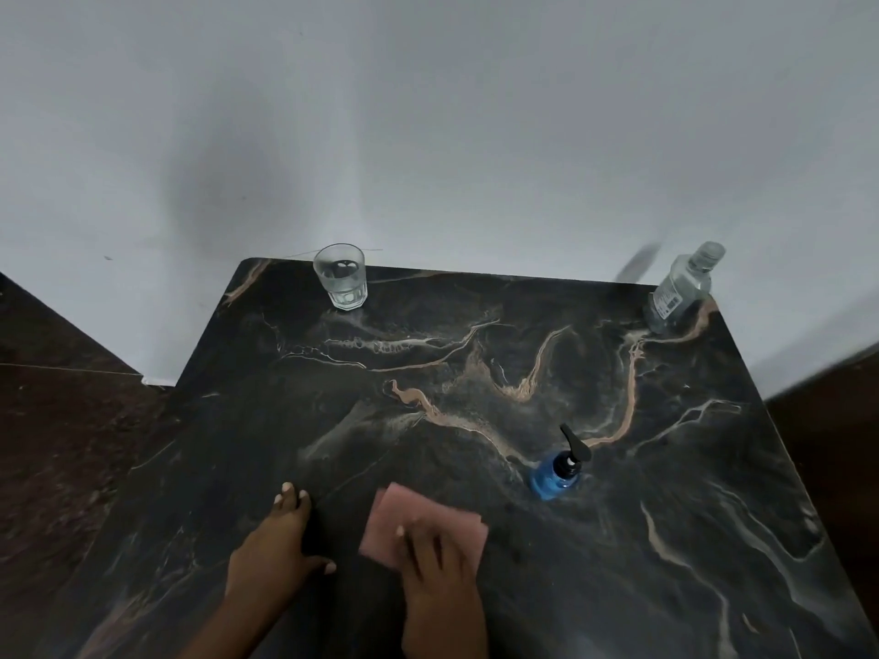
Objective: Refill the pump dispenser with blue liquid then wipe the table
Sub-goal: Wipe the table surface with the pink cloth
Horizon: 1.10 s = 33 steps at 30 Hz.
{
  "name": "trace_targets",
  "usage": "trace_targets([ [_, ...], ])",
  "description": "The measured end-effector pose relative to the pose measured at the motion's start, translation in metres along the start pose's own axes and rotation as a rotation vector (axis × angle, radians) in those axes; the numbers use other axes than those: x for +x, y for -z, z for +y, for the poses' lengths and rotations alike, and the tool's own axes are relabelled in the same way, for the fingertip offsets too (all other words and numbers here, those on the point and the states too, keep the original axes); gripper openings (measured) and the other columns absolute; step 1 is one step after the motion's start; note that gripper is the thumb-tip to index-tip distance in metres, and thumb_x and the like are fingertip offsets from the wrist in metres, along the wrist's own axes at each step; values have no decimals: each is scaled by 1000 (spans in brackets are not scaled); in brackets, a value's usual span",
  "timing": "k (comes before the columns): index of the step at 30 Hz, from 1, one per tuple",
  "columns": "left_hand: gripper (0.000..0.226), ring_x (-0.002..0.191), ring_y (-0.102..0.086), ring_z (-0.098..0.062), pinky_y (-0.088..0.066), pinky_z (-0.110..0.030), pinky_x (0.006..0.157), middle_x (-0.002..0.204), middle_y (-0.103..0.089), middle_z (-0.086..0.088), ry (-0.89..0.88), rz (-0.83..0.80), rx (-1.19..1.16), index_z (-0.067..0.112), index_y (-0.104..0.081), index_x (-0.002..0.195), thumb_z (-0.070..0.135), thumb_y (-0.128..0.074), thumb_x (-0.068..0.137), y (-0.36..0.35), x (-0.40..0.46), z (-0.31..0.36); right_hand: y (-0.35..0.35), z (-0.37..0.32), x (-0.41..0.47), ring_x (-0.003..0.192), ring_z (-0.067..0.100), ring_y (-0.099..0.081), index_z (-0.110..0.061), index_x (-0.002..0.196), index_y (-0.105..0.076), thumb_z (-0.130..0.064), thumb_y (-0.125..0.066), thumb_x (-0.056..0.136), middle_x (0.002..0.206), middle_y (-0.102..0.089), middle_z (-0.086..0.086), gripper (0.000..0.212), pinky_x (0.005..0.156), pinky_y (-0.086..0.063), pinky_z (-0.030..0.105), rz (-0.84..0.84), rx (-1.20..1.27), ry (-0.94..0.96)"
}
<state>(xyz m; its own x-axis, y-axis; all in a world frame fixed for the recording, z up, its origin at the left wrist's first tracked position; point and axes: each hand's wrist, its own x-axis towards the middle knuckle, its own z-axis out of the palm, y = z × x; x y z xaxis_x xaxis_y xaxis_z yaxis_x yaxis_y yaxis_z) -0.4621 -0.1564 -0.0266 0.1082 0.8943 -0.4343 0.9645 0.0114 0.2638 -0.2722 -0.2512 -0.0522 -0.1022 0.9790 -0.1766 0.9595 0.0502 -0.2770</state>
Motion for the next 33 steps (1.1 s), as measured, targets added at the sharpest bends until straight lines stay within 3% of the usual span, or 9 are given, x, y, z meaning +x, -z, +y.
trace_targets([
  [2, 103, 151, -13, -16, -34, -32, 114, 165, 2, -1, -9, 4, 5, 21, -14, 155, 47, -75, 76, 0, 0, 0, 16, 14, 33, 115, 32, -62, -14, 132, -61, -17, -70, 65, 136, -59, 8, 68, 93, -53, 42, 11, 18, -81],
  [4, 103, 151, -12, -16, -35, -32, 113, 165, 2, -2, -10, -4, -1, 20, -14, 155, 46, -75, 76, 0, 0, -1, 32, 37, 79, 136, 34, -36, -15, 150, -34, -13, -56, 84, 155, -33, 7, 70, 112, -33, 48, 43, 36, -160],
  [6, 103, 152, -11, -17, -33, -31, 114, 165, 2, -4, -14, -7, -3, 18, -14, 155, 45, -75, 76, 0, 1, -1, 50, 65, 126, 138, 32, -25, -17, 153, -23, -14, -46, 91, 157, -22, 4, 67, 115, -25, 46, 63, 26, -250],
  [12, 104, 152, -10, -18, -29, -30, 116, 164, 2, -7, -24, -8, -12, 15, -14, 155, 44, -76, 77, -2, 3, -3, 76, 104, 175, 126, 31, -33, -20, 143, -38, -11, -48, 89, 146, -34, 3, 56, 106, -31, 42, 87, 60, -377],
  [17, 103, 151, -11, -19, -30, -31, 117, 164, 2, -8, -32, -13, -2, 15, -14, 155, 46, -75, 77, -2, 4, -3, 47, 74, 119, 126, 32, -32, -18, 147, -31, -11, -49, 83, 148, -28, 6, 67, 109, -32, 46, 110, 91, -352],
  [25, 105, 151, -12, -20, -29, -32, 118, 164, 1, -9, -30, -22, -8, 13, -14, 154, 46, -76, 77, -2, 3, -2, 15, 32, 9, 135, 27, -36, -28, 142, -47, -8, -42, 78, 152, -38, -3, 67, 111, -33, 42, 86, 209, -248],
  [28, 104, 151, -12, -21, -28, -32, 118, 164, 1, -10, -29, -26, -12, 13, -14, 154, 46, -75, 77, -2, 3, -3, 4, 29, -32, 110, 25, -60, -36, 107, -75, -20, -42, 80, 120, -69, -10, 45, 83, -55, 29, 109, 136, -169],
  [30, 103, 151, -12, -21, -28, -31, 118, 164, 2, -10, -28, -25, -14, 14, -14, 154, 47, -74, 78, -2, 3, -1, -10, 34, -50, 101, 22, -51, -37, 94, -78, -31, -20, 101, 105, -74, -11, 59, 74, -55, 27, 157, -9, -76],
  [33, 102, 151, -11, -21, -29, -31, 116, 164, 2, -9, -23, -24, -11, 15, -14, 154, 46, -74, 78, -2, 3, 1, -12, 42, -51, 101, 19, -56, -35, 95, -79, -36, -11, 104, 106, -74, -10, 68, 82, -51, 27, 218, 34, -64],
])
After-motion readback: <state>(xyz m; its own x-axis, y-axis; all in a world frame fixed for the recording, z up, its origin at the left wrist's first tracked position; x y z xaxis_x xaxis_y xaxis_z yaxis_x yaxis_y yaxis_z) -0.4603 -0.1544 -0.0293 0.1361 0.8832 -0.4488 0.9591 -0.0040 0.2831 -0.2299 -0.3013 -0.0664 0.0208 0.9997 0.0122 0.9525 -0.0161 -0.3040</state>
